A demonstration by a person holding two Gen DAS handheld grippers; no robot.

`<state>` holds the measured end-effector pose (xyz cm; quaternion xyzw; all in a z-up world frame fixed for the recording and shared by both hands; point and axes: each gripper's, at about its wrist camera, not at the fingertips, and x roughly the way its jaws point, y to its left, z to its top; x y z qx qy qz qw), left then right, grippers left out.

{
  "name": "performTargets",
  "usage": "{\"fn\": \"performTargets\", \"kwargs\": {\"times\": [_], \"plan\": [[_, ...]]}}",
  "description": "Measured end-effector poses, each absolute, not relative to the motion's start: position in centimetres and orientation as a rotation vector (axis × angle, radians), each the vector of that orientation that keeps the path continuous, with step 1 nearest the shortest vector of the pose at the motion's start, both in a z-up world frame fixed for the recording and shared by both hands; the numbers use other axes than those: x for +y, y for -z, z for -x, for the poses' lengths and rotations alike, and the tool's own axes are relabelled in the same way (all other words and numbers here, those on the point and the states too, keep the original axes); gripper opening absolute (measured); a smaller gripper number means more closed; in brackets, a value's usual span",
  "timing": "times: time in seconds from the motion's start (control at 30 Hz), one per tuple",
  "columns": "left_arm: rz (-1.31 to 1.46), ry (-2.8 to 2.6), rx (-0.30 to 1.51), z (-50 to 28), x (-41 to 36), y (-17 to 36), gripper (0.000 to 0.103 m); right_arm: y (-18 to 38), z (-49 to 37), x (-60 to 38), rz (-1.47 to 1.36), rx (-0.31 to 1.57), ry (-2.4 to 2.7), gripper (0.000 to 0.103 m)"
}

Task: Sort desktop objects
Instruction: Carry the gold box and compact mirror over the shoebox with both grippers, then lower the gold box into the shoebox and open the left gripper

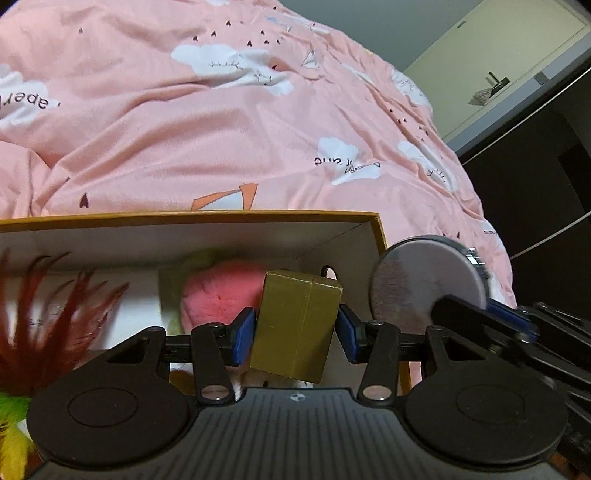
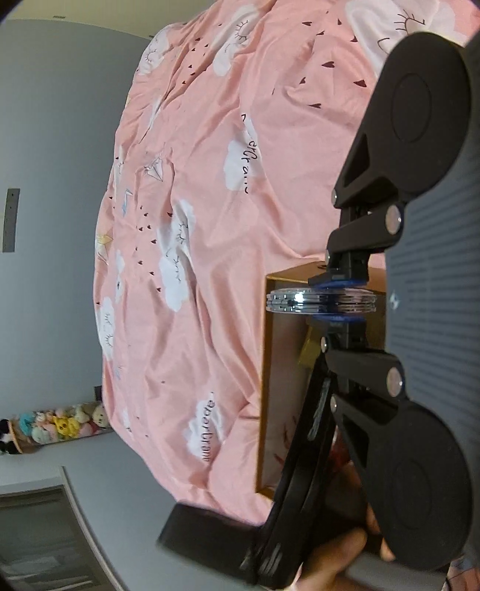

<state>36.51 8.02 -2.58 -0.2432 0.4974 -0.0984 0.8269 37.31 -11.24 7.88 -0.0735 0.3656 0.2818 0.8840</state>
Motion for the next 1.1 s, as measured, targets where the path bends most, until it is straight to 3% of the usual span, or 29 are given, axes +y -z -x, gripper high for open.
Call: {"fn": "performTargets", "kwargs": {"times": [0.57, 0.77, 1.1], "plan": [[0.584, 0.180, 1.084, -37.4, 8.1, 2.7, 0.055, -7.8, -37.7, -12.1, 0.108, 0.760, -0.602, 0.014], [0.514, 0.213, 1.125, -36.7, 7.9, 2.8, 0.030, -7.5, -37.0, -11.9, 0.121, 0.770, -0.602, 0.014], [0.541, 0.198, 1.105, -38.1, 7.9, 4.6, 0.025, -7.3, -36.5, -12.1, 0.135, 0.781, -0.598, 0.014]]}}
